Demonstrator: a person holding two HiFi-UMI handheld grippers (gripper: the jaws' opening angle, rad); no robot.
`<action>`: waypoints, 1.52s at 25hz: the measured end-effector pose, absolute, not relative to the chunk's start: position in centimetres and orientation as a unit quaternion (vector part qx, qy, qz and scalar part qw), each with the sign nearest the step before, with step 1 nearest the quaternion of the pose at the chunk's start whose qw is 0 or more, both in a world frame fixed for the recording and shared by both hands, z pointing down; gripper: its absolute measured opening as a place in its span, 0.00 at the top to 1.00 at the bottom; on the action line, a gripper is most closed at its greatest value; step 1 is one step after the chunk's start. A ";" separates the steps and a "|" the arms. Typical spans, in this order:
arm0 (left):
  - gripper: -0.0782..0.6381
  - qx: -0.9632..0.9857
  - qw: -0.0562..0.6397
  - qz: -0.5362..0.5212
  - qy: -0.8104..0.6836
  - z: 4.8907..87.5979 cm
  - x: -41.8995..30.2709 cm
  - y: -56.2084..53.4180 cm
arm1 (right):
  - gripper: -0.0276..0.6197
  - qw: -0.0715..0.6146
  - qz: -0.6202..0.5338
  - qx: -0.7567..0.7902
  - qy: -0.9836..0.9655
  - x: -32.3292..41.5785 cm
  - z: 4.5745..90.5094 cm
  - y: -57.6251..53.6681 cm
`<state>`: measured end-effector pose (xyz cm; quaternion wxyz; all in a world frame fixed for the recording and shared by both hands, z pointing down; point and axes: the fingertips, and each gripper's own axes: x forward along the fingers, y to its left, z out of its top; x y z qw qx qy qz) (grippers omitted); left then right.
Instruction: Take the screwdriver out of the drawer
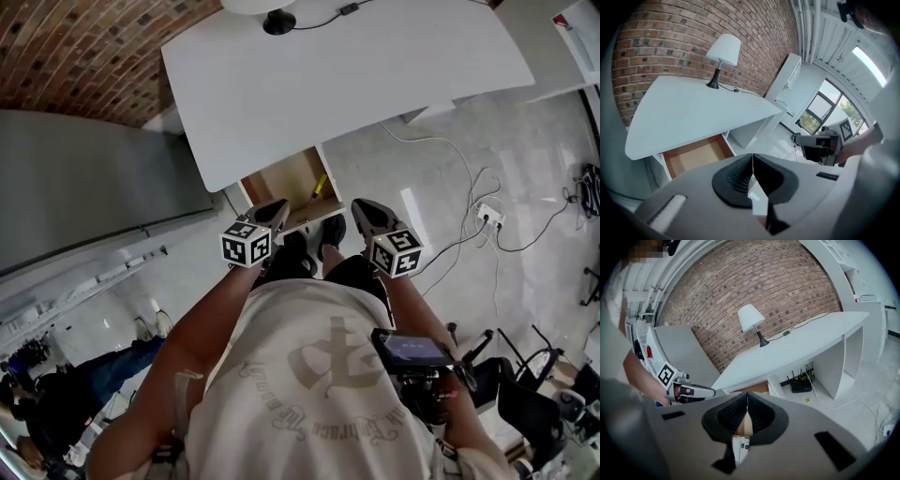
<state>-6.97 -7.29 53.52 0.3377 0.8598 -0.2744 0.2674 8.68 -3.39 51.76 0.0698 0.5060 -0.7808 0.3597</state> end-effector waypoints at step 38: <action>0.78 0.826 0.355 0.380 -0.218 68.5 -5.1 -6.1 | 0.95 0.062 0.425 0.511 -0.745 7.5 61.7 1.1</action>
